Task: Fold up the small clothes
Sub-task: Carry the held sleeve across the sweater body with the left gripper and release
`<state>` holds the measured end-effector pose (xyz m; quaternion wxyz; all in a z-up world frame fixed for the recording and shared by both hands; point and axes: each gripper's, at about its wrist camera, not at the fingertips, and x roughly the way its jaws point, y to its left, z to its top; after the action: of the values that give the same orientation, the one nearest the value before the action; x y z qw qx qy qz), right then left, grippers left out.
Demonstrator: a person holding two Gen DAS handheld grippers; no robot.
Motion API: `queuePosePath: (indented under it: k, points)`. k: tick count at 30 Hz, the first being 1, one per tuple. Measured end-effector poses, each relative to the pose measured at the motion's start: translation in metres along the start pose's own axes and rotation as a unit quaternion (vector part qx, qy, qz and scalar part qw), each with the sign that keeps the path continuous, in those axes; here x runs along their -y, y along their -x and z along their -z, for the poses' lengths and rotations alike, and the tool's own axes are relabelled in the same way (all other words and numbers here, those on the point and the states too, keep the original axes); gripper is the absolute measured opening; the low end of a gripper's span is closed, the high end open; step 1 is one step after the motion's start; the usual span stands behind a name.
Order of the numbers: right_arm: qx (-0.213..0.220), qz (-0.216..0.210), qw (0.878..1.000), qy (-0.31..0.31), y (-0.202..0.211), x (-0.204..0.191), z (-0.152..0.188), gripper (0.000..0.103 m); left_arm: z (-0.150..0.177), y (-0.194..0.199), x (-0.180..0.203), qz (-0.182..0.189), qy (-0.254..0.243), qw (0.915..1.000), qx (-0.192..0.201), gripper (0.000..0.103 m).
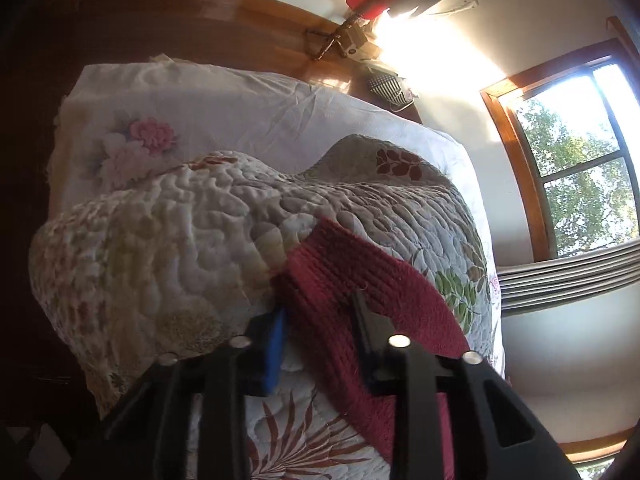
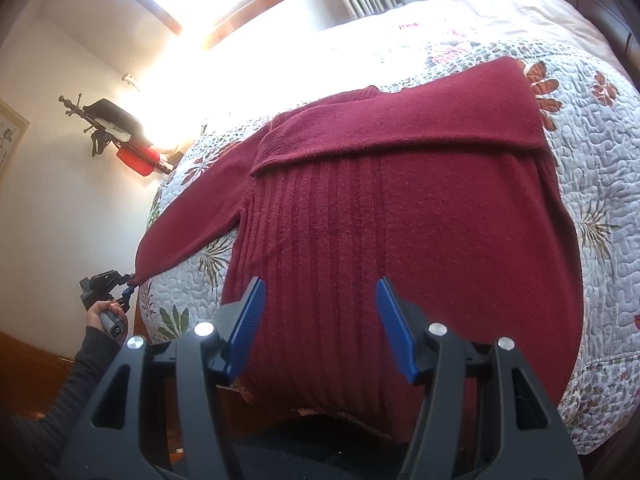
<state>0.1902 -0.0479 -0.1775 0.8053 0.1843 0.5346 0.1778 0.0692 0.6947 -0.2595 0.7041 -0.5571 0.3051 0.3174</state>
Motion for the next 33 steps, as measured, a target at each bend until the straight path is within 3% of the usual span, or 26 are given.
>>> queuePosePath:
  k: [3,7,11,13,19,25,28,33]
  points:
    - [0.004,-0.001,1.0,-0.006,0.003,0.006,0.002,0.058,0.001,0.014,0.014,0.009,-0.014,0.9998,0.014,0.009]
    - [0.008,-0.006,1.0,-0.007,0.008,0.012,0.003,0.058,0.004,0.048,0.063,0.057,-0.058,0.996,0.037,0.009]
    - [0.016,-0.013,1.0,-0.007,0.014,0.016,0.004,0.058,0.025,0.095,0.148,0.128,-0.146,0.9796,0.052,0.009]
    - [0.018,-0.016,1.0,-0.012,0.017,0.02,0.004,0.058,0.051,0.118,0.2,0.162,-0.21,0.9627,0.054,0.009]
    - [0.03,-0.02,0.999,-0.028,0.029,0.036,0.01,0.058,0.172,0.143,0.332,0.245,-0.377,0.8929,0.01,0.009]
    - [0.053,-0.009,0.997,-0.06,0.052,0.066,0.019,0.058,0.31,0.106,0.401,0.254,-0.495,0.8286,-0.06,0.009]
    - [0.064,0.003,0.995,-0.081,0.064,0.083,0.025,0.059,0.374,0.071,0.41,0.245,-0.528,0.8059,-0.109,0.009]
    - [0.073,0.022,0.991,-0.113,0.081,0.114,0.034,0.059,0.469,-0.004,0.399,0.196,-0.559,0.78,-0.202,0.009]
